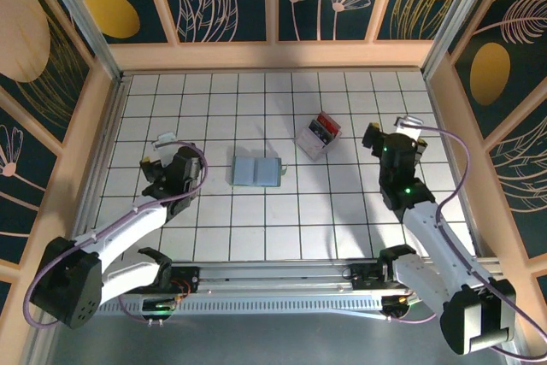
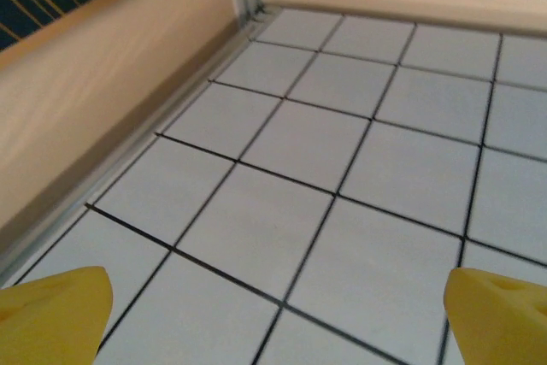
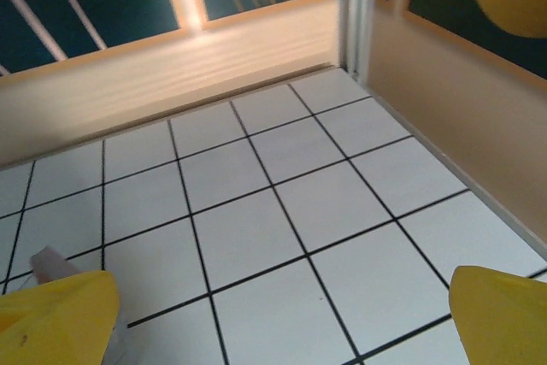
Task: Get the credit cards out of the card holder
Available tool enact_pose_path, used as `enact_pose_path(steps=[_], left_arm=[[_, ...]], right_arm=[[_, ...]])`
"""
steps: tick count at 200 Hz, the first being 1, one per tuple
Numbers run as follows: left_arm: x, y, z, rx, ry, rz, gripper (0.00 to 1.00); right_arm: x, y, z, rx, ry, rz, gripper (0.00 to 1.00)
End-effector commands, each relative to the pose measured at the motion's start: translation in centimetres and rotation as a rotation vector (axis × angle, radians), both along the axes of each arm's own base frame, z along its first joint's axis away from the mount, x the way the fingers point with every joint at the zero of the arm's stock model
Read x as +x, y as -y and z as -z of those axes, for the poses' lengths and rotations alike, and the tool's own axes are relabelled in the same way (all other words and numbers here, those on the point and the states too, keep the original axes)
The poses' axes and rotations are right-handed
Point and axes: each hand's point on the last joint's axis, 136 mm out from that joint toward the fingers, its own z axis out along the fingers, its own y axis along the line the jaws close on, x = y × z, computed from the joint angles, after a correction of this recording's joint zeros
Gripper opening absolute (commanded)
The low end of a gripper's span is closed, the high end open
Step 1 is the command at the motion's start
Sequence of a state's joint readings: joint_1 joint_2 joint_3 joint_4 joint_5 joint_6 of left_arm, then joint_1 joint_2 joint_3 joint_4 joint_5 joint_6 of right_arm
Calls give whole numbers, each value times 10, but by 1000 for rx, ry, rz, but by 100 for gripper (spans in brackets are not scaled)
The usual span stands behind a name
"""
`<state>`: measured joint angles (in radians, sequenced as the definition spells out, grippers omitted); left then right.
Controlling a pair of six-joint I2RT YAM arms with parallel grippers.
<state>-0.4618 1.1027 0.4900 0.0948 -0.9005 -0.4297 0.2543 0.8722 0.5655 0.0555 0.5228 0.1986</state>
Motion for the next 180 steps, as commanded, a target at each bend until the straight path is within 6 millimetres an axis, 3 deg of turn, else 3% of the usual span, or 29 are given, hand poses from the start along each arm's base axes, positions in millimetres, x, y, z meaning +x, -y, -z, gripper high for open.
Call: enact_pose_path(steps=[1,42,100,138,180], left_arm=[[6,-19,-21,27,152,-57,99],[10,-41,-21,58,210,-35,99],[2,-54,-20,84,342,55,99],[6,-47,-14,110,363,139,99],[13,-21,-15,108,397,303,99]], right_arm=[[-5,21,-4,32,77,128,99],[-8,26,4,-55,164,127,99],[-11,26,19,-120,273,72,99],[-8,34,30,-114,292,70,99],[-3,39,34,-102,314,62,99]])
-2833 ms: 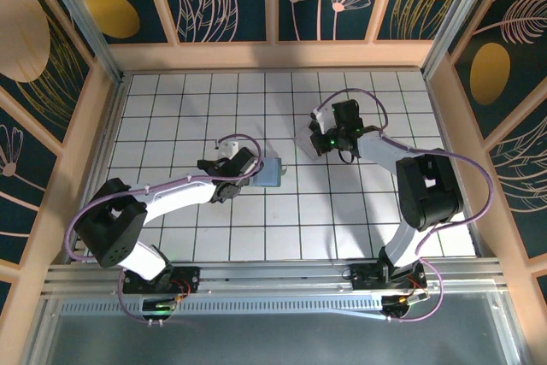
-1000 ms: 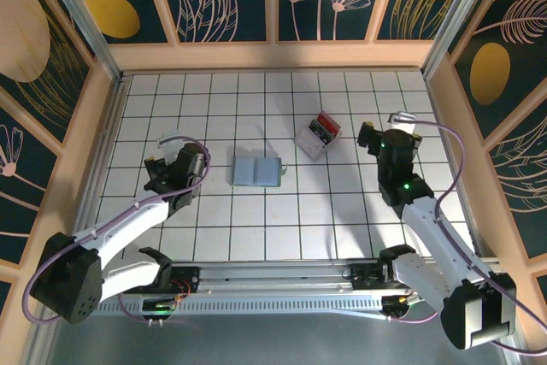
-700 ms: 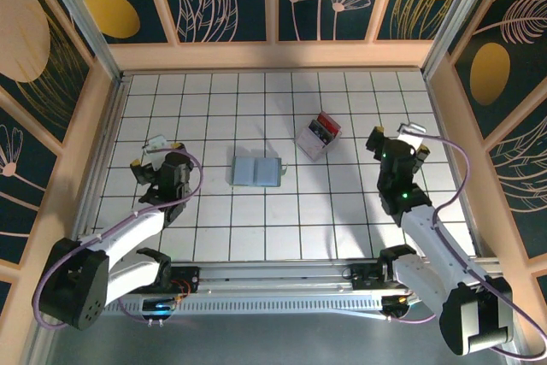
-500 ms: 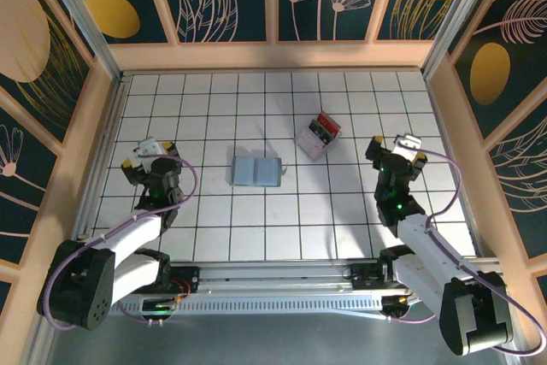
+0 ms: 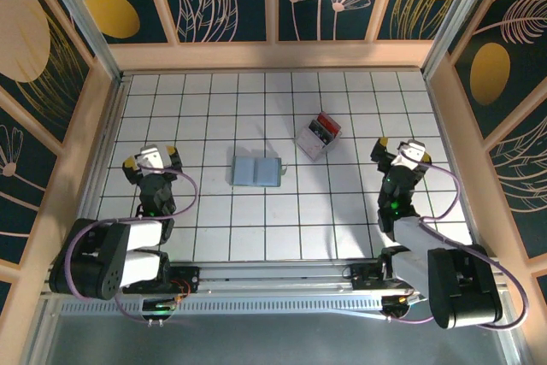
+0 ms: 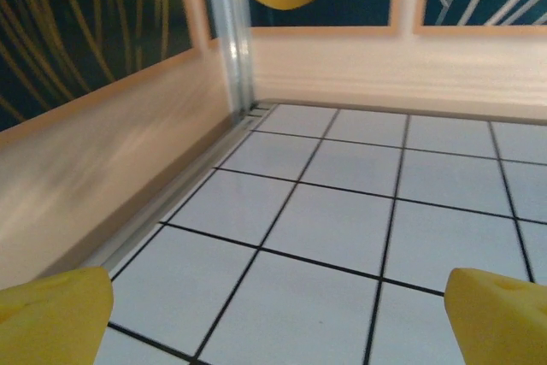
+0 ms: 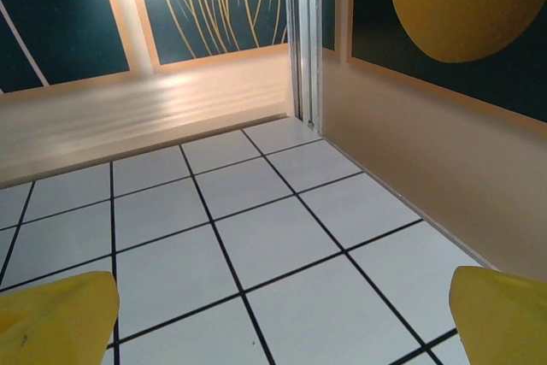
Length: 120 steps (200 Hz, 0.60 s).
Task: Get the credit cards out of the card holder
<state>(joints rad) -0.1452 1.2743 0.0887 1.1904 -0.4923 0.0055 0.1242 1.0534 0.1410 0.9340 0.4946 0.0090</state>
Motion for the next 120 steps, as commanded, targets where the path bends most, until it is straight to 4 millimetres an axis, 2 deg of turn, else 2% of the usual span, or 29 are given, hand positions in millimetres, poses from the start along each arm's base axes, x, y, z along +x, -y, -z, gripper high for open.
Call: enact_pose_path(steps=[1,18,40,90,95,107,120], left_arm=[[4,21,-27,9,123,135,99],[2,29,-29,3,151,189,99],[11,41,-21,21,130,249,99],[14,37,-12,2,125,243,99],[16,35,-8,-1,118,240,99],[20,28,-12,-15,138,197,99],[30,5,-1,-64,70,51,99]], right_arm=[[2,1,-19,14,109,-16,99],[4,1,-18,19,117,-24,99],[7,-1,-15,18,120,-40,99],[11,-5,-13,14,151,-75,99],[11,-5,-14,12,158,-79,99],[14,-7,-10,12,136,-89,99],[13,-7,-10,13,143,-87,99]])
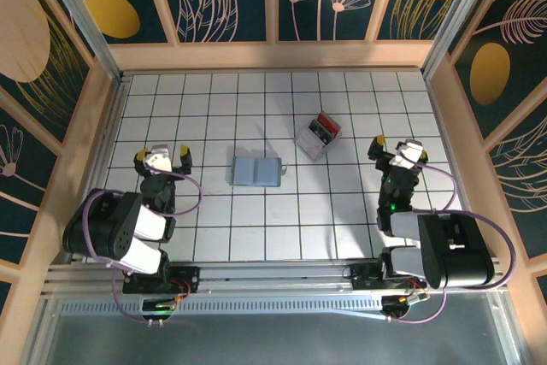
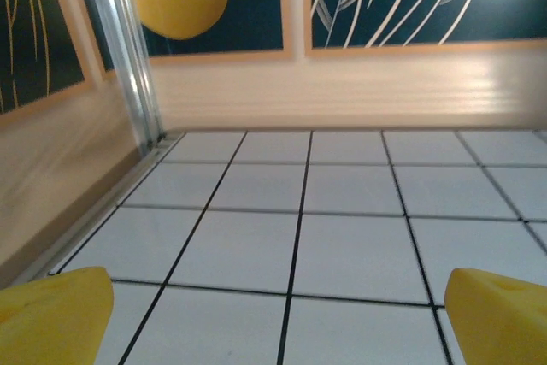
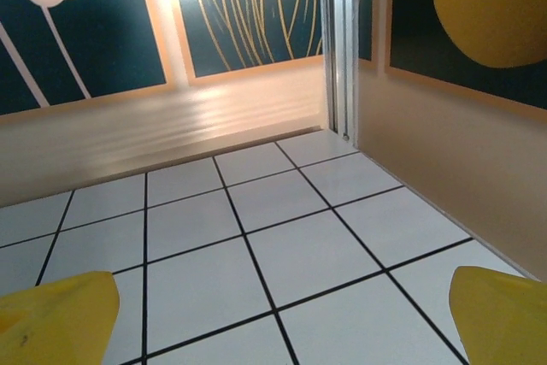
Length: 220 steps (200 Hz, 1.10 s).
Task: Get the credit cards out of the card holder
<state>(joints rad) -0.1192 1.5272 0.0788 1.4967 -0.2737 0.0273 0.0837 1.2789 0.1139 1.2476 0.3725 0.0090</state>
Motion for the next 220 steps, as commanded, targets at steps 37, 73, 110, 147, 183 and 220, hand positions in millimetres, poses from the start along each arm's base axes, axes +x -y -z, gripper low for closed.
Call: enact_pose_path(steps=[37,73,110,147,183,220], left_arm=[[24,-31,-8,-103,-2,-162,99],[23,-32,-8,-103,3,-163,99],[23,-31,-9,-101,5,-163,99],[23,-31,-9,-101,5,-162,99],[23,-32,-9,-101,6,-163,99],[23,-31,-9,-101,5,-162,99]], right_arm=[[-2,-6,-6,0,72,-71,99],[9,-21,13,-31,33,-154,99],[23,-24,25,-30,-13,-184,99],[41,-25,36,37,-90,-289,99],[41,-25,37,37,-93,-289,99],[41,-24,37,35,-94,-284,99]])
